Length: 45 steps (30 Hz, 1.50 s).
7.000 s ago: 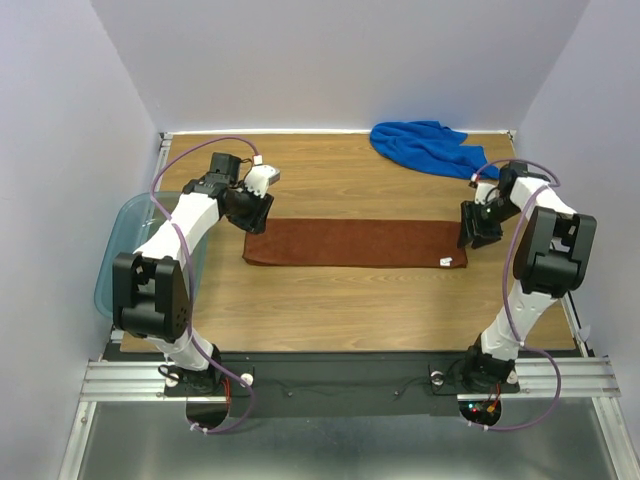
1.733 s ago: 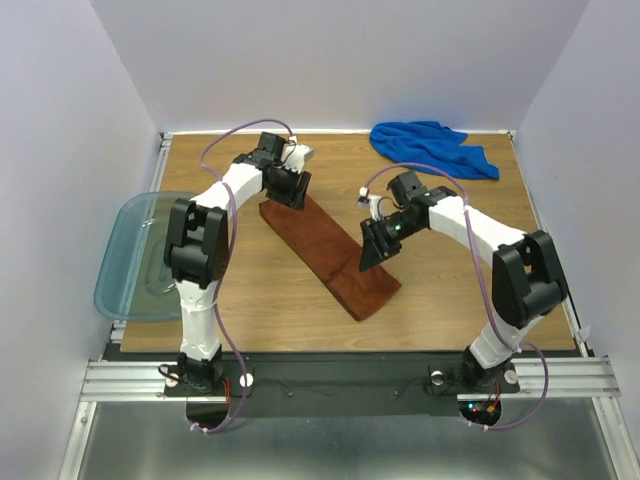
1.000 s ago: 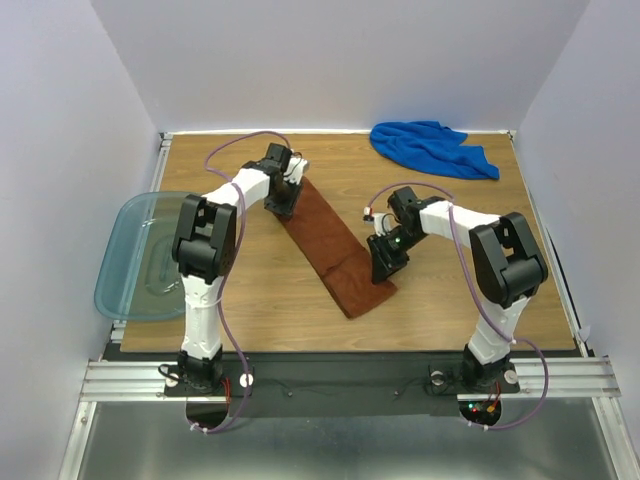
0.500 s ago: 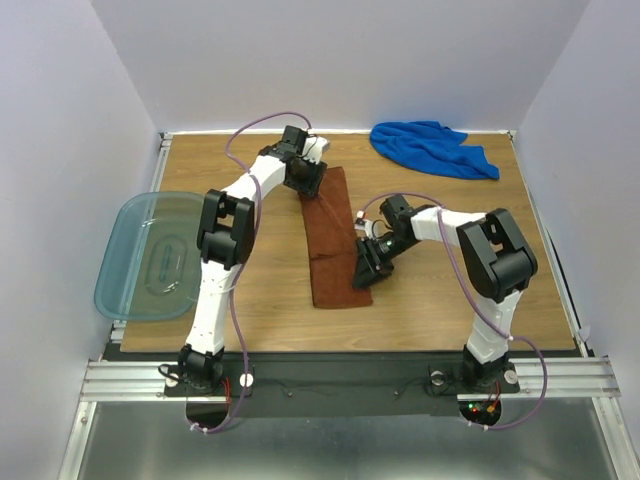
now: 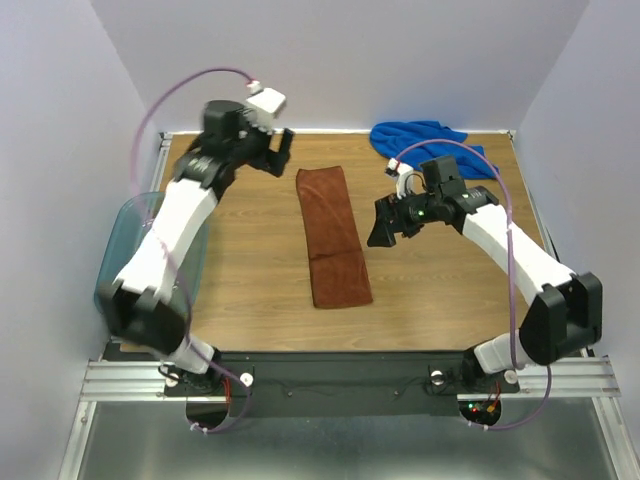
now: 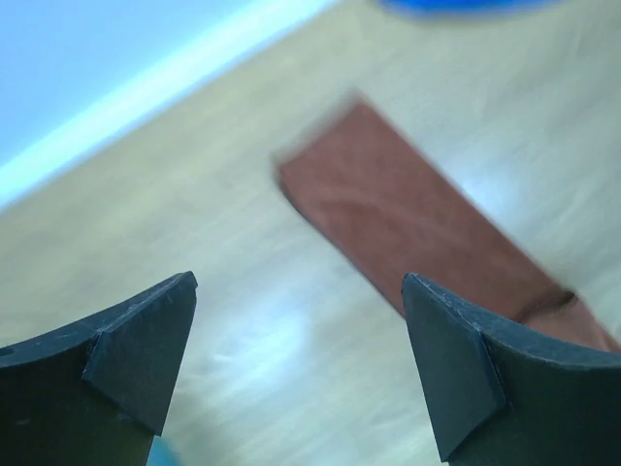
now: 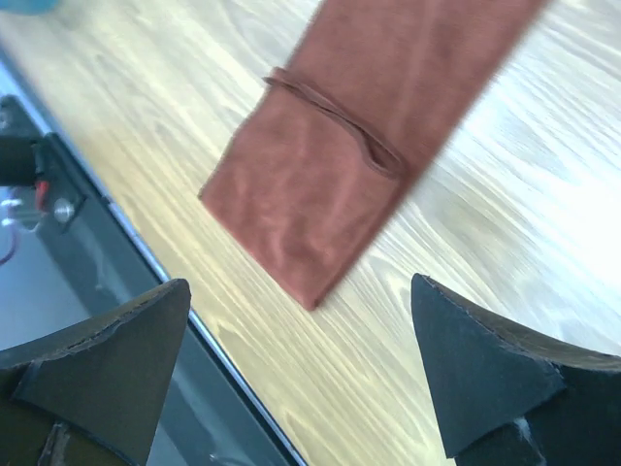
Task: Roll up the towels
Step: Fold the towel, then roll the towel
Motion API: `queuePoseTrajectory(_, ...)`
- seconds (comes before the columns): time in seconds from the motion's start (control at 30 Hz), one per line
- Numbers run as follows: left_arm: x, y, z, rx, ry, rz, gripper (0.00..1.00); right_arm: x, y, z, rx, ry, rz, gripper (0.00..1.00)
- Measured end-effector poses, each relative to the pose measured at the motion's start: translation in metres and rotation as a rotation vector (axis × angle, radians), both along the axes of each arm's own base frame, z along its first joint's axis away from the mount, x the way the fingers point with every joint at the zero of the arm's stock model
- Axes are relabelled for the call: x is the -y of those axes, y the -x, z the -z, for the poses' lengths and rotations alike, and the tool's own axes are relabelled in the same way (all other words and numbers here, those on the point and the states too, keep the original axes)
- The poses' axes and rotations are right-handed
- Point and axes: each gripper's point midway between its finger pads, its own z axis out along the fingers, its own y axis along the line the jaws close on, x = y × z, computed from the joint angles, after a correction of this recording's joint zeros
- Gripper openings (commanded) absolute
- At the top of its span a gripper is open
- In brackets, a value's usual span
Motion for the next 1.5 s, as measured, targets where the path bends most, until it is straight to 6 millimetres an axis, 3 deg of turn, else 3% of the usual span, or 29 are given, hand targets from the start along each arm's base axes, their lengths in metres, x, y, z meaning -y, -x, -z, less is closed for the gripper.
queuePoseTrajectory(0.07,-0.021,0.03,-0.06,0.173,0.041,-0.028,0.99,0.009,-0.001,-0.006,0.038,0.031,0.034,1.0)
queuePoseTrajectory(0.17,-0.041,0.075,-0.112,0.358,0.076,-0.041,0.99,0.017,0.0,-0.01,0.066,0.061,0.066,1.0)
queuePoseTrajectory(0.3,-0.055,0.112,-0.124,0.457,0.048,-0.031,0.99,0.032,0.009,0.003,0.068,0.123,0.112,1.0)
queuePoseTrajectory(0.37,-0.059,0.116,-0.115,0.448,-0.002,-0.02,0.99,0.042,0.017,0.009,0.068,0.152,0.134,1.0)
queuePoseTrajectory(0.43,-0.059,0.114,-0.089,0.388,-0.073,0.007,0.99,0.047,0.019,0.008,0.072,0.165,0.15,1.0)
queuePoseTrajectory(0.57,-0.05,0.122,-0.009,0.244,-0.208,0.108,0.99,0.048,0.019,0.003,0.082,0.153,0.153,1.0)
queuePoseTrajectory(0.63,-0.039,0.144,0.035,0.171,-0.276,0.201,0.99,0.046,0.02,0.003,0.078,0.146,0.143,1.0)
queuePoseTrajectory(0.7,-0.034,0.161,0.054,0.163,-0.319,0.267,0.99,0.044,0.021,0.002,0.081,0.133,0.126,1.0)
queuePoseTrajectory(0.87,-0.031,0.2,0.073,0.218,-0.392,0.404,0.99,0.03,0.021,0.003,0.062,0.073,0.064,0.94)
queuePoseTrajectory(0.97,-0.028,0.215,0.083,0.243,-0.425,0.485,0.97,0.015,0.015,0.024,-0.013,0.039,0.023,0.74)
queuePoseTrajectory(1.13,-0.009,0.231,0.11,0.262,-0.449,0.629,0.78,0.001,0.006,0.065,-0.148,0.039,-0.007,0.48)
queuePoseTrajectory(1.23,0.009,0.243,0.128,0.249,-0.434,0.705,0.76,-0.007,0.001,0.079,-0.199,0.028,-0.025,0.44)
queuePoseTrajectory(1.33,0.033,0.256,0.144,0.225,-0.429,0.779,0.78,-0.022,0.001,0.077,-0.207,-0.007,-0.07,0.44)
queuePoseTrajectory(1.5,0.061,0.278,0.17,0.207,-0.454,0.895,0.78,-0.056,0.018,0.078,-0.24,-0.059,-0.162,0.44)
